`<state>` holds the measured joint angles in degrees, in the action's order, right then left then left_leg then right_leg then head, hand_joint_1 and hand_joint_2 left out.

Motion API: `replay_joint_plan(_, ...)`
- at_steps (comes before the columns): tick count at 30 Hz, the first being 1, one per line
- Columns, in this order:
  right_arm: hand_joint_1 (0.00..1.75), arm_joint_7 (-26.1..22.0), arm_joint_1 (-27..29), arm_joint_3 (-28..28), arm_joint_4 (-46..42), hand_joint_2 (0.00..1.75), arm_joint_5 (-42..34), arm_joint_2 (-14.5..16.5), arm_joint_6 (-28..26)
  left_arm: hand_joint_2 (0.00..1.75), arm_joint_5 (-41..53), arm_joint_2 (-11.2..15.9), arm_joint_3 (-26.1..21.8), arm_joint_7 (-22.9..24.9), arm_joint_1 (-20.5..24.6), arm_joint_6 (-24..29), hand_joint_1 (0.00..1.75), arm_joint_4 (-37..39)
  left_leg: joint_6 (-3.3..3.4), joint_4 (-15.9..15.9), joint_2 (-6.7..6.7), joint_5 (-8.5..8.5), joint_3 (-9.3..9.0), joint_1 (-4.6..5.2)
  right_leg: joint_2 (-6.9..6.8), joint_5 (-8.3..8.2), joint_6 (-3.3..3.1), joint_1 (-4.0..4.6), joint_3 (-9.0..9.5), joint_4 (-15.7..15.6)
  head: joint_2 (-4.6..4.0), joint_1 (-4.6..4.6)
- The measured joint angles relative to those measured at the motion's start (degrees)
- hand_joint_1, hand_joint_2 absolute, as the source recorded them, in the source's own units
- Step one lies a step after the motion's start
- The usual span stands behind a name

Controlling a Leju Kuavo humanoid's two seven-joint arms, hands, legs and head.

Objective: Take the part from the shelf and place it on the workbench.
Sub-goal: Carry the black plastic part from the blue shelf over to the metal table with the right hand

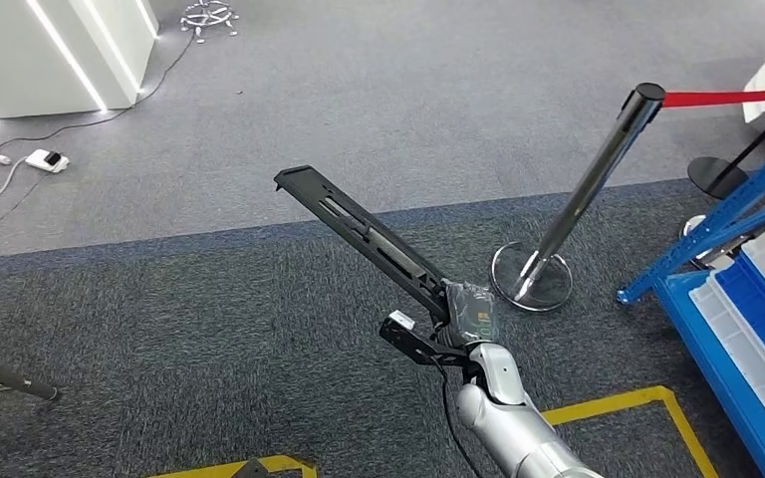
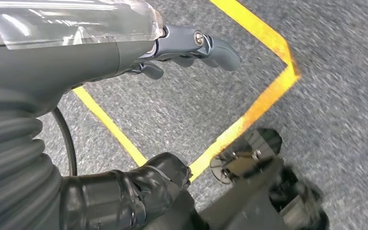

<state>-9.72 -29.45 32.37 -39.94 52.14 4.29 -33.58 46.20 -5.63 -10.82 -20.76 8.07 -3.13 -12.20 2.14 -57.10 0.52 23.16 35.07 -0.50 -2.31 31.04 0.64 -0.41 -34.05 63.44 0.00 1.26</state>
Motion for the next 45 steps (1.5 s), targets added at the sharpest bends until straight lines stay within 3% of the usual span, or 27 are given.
replay_joint_plan(2, 1.75, -0.1, 0.2, 0.0, 0.0, 1.75, -0.2, -0.1, 0.0, 1.75, 0.0, 0.0, 0.0, 0.0, 0.3, 0.1, 0.00, 0.0, 0.28, 0.0, -1.31, -0.05, 0.02, 0.04, 2.00, 3.51, 0.16, -0.12, -3.89, 8.0, 0.00, -0.02)
replay_joint_plan(3, 1.75, -0.1, 0.4, 0.0, 0.0, 1.75, -0.3, -0.2, 0.0, 1.75, 0.1, 0.0, 0.0, 0.0, 0.3, 0.1, 0.00, 0.0, 0.31, 0.0, -2.10, -0.04, 0.02, 0.04, 2.24, 4.21, 0.25, -0.17, -5.53, 11.0, 0.00, -0.02)
replay_joint_plan(4, 1.75, -0.1, 0.5, 0.0, 0.0, 1.75, -0.3, -0.3, 0.0, 1.75, 0.1, 0.0, 0.0, 0.0, 0.3, 0.1, 0.00, 0.0, 0.28, -0.1, -2.93, -0.01, 0.02, 0.02, 2.33, 3.63, 0.31, -0.26, -6.21, 11.8, 0.00, -0.02)
replay_joint_plan(6, 1.75, -0.1, 0.7, 0.0, 0.0, 1.75, -0.3, -0.3, 0.0, 1.75, 0.1, 0.0, 0.0, 0.0, 0.2, 0.1, 0.00, 0.0, 0.02, -0.6, -4.61, 0.18, 0.02, -0.08, 2.86, -0.46, 0.39, -0.62, -4.32, 6.7, 0.00, -0.02)
replay_joint_plan(8, 1.75, -0.1, 0.6, 0.0, 0.0, 1.75, -0.4, -0.3, 0.0, 1.75, 0.1, 0.0, 0.0, 0.0, 0.3, 0.1, 0.00, 0.0, -0.52, -1.4, -6.03, 0.55, 0.36, -0.12, 5.26, -3.45, 0.45, -1.11, -1.12, -0.6, 0.00, -0.01)
replay_joint_plan(10, 1.75, -0.2, 0.6, 0.0, 0.0, 1.75, -0.4, -0.3, 0.0, 1.75, 0.1, 0.0, 0.0, 0.0, 0.3, 0.1, 0.00, 0.0, -1.25, -1.9, -7.22, 0.58, 0.99, -0.20, 6.78, -3.70, 0.37, -1.17, 0.03, -3.2, 0.00, 0.00)
replay_joint_plan(12, 1.75, -0.2, 0.6, 0.0, 0.0, 1.75, -0.4, -0.3, -0.1, 1.75, 0.2, 0.0, 0.0, 0.0, 0.0, 0.1, 0.00, 0.0, -2.03, -1.8, -8.16, 0.35, 1.45, -0.46, 5.72, -3.92, -0.17, -1.00, 0.13, -3.5, 0.00, 0.00)
replay_joint_plan(14, 1.75, -0.2, 0.5, 0.0, 0.0, 1.75, -0.5, 0.0, -0.1, 1.75, 0.2, 0.1, 0.0, 0.1, -0.2, 0.1, 0.00, 0.0, -2.55, -3.3, -6.15, 1.34, 2.31, -0.40, 4.37, -4.25, -1.04, -0.99, 0.45, -4.0, 0.00, 0.05)
replay_joint_plan(16, 1.75, -0.3, 0.4, 0.0, 0.0, 1.75, -0.5, 0.1, -0.2, 1.75, 0.2, 0.1, 0.0, 0.1, 0.0, 0.1, 0.00, 0.0, -2.84, -9.3, -2.54, 4.52, 5.03, -0.26, 2.84, -4.31, -1.68, -0.72, 0.72, -4.4, 0.00, 0.11)
replay_joint_plan(18, 1.75, -0.3, 0.4, 0.0, 0.0, 1.75, -0.5, 0.1, -0.2, 1.75, 0.4, 0.1, 0.0, 0.1, 0.2, 0.1, 0.00, 0.0, -3.05, -16.5, -1.09, 7.45, 8.44, -0.33, 1.15, -4.15, -1.96, -0.34, 0.79, -4.4, 0.00, 0.13)
replay_joint_plan(19, 1.75, -0.4, 0.4, 0.0, 0.0, 1.75, -0.4, 0.1, -0.2, 1.75, 0.5, 0.0, 0.0, 0.1, 0.2, 0.1, 0.00, 0.0, -3.05, -17.9, -0.92, 7.59, 9.11, -0.35, 0.38, -4.06, -2.02, -0.22, 0.82, -4.4, 0.00, 0.13)
replay_joint_plan(20, 1.75, -0.4, 0.5, 0.0, 0.0, 1.75, -0.4, 0.1, -0.2, 1.75, 0.6, 0.0, 0.0, 0.1, 0.1, 0.2, 0.00, 0.0, -2.97, -17.1, -0.78, 6.64, 8.58, -0.34, -0.36, -3.96, -2.03, -0.13, 0.90, -4.4, 0.00, 0.13)
replay_joint_plan(21, 1.75, -0.3, 0.5, 0.0, 0.0, 1.75, -0.3, 0.1, -0.2, 1.75, 0.6, 0.1, 0.0, 0.2, 0.1, 0.3, 0.00, 0.0, -2.79, -14.0, -0.47, 4.86, 6.86, -0.28, -1.03, -3.84, -1.97, -0.07, 1.04, -4.4, 0.00, 0.13)
replay_joint_plan(23, 1.75, -0.2, 0.4, 0.0, 0.0, 1.75, -0.3, 0.1, -0.2, 1.75, 0.7, 0.1, 0.0, 0.2, 0.2, 0.4, 0.00, 0.0, -2.08, -5.6, 1.85, 1.82, 2.44, 0.28, -2.32, -3.51, -1.70, 0.14, 1.41, -4.4, 0.00, 0.13)
replay_joint_plan(25, 1.75, -0.1, 0.4, 0.0, 0.0, 1.75, -0.3, 0.1, -0.2, 1.75, 0.8, 0.1, 0.0, 0.2, 0.4, 0.5, 0.00, 0.0, -1.25, -1.7, 3.41, 1.14, 0.47, 0.99, -3.39, -3.27, -1.29, 0.38, 1.64, -4.4, 0.00, 0.12)
replay_joint_plan(27, 1.75, -0.1, 0.4, 0.0, 0.0, 1.75, -0.3, 0.2, -0.2, 1.75, 0.9, 0.1, 0.0, 0.2, 0.3, 0.6, 0.00, 0.0, -0.65, -1.4, 2.40, 1.09, 0.42, 1.15, -4.37, -3.10, -0.79, 0.46, 1.92, -4.6, 0.00, 0.13)
replay_joint_plan(28, 1.75, -0.1, 0.4, 0.0, -0.1, 1.75, -0.3, 0.2, -0.2, 1.75, 0.9, 0.2, 0.0, 0.2, 0.2, 0.6, 0.00, 0.0, -0.39, -1.1, 1.80, 0.94, 0.25, 0.99, -3.96, -2.79, -0.49, 0.37, 2.00, -4.4, 0.00, 0.10)
replay_joint_plan(30, 1.75, -0.2, 0.4, 0.0, -0.2, 1.75, -0.3, 0.2, -0.2, 1.75, 1.0, 0.2, 0.0, 0.2, 0.2, 0.6, 0.00, 0.0, 0.23, -0.4, 0.60, 0.59, -0.13, 0.55, -1.19, -0.77, -0.06, 0.18, 0.79, -1.4, 0.00, 0.03)
replay_joint_plan(32, 1.75, -0.2, 0.5, 0.0, -0.2, 1.75, -0.3, 0.1, -0.2, 1.75, 1.1, 0.2, 0.0, 0.2, 0.4, 0.6, 0.00, 0.0, 0.56, -0.3, -0.64, 0.52, -0.20, 0.39, 1.58, 2.63, 0.06, -0.01, -2.71, 5.6, 0.00, -0.02)
replay_joint_plan(34, 1.75, -0.2, 0.9, 0.0, -0.1, 1.75, -0.3, -0.1, -0.2, 1.75, 1.1, 0.2, 0.0, 0.2, 0.3, 0.6, 0.00, 0.0, 0.63, -0.5, -2.17, 0.59, -0.18, 0.40, 2.16, 4.04, 0.17, -0.06, -5.91, 11.3, 0.00, -0.03)
replay_joint_plan(35, 1.75, -0.1, 1.0, 0.0, -0.1, 1.75, -0.3, -0.1, -0.1, 1.75, 1.1, 0.2, 0.0, 0.2, 0.3, 0.6, 0.00, 0.0, 0.60, -0.7, -3.05, 0.66, -0.17, 0.38, 2.25, 3.01, 0.19, -0.11, -6.22, 11.2, 0.00, -0.03)
replay_joint_plan(36, 1.75, -0.1, 1.1, 0.0, -0.1, 1.75, -0.3, -0.2, -0.1, 1.75, 1.1, 0.2, 0.0, 0.2, 0.2, 0.6, 0.00, 0.0, 0.49, -1.0, -3.91, 0.77, -0.18, 0.33, 2.44, 1.03, 0.18, -0.23, -5.48, 9.0, 0.00, -0.02)
replay_joint_plan(37, 1.75, -0.1, 1.1, 0.0, -0.1, 1.75, -0.3, -0.2, -0.1, 1.75, 1.1, 0.1, 0.0, 0.2, 0.2, 0.6, 0.00, 0.0, 0.30, -1.3, -4.74, 0.97, -0.12, 0.27, 3.19, -1.31, 0.19, -0.44, -3.95, 5.1, 0.00, -0.03)
replay_joint_plan(39, 1.75, -0.2, 1.0, 0.0, -0.1, 1.75, -0.3, -0.2, -0.1, 1.75, 1.1, 0.1, 0.0, 0.2, 0.3, 0.6, 0.00, 0.0, -0.27, -2.1, -6.17, 1.28, 0.32, 0.25, 5.53, -3.79, 0.23, -0.83, -1.20, -1.2, 0.00, -0.02)
replay_joint_plan(41, 1.75, -0.2, 1.0, 0.0, -0.1, 1.75, -0.3, -0.2, -0.1, 1.75, 1.1, 0.1, 0.0, 0.2, 0.3, 0.6, 0.00, 0.0, -0.95, -2.3, -7.43, 1.22, 0.91, 0.10, 6.50, -3.74, 0.12, -0.78, -0.37, -2.9, 0.00, -0.02)
replay_joint_plan(43, 1.75, -0.2, 1.0, 0.0, -0.2, 1.75, -0.3, -0.1, -0.1, 1.75, 1.0, 0.2, 0.0, 0.2, 0.0, 0.6, 0.00, 0.0, -1.59, -2.3, -8.21, 1.08, 1.25, -0.15, 5.36, -3.98, -0.42, -0.73, -0.16, -3.4, 0.00, -0.03)
replay_joint_plan(45, 1.75, -0.2, 0.9, 0.1, -0.2, 1.75, -0.2, 0.1, -0.1, 1.75, 1.0, 0.3, -0.1, 0.2, -0.1, 0.6, 0.00, 0.0, -2.08, -4.4, -5.83, 2.43, 2.30, -0.03, 4.06, -4.29, -1.16, -0.82, 0.15, -4.0, 0.00, 0.07)
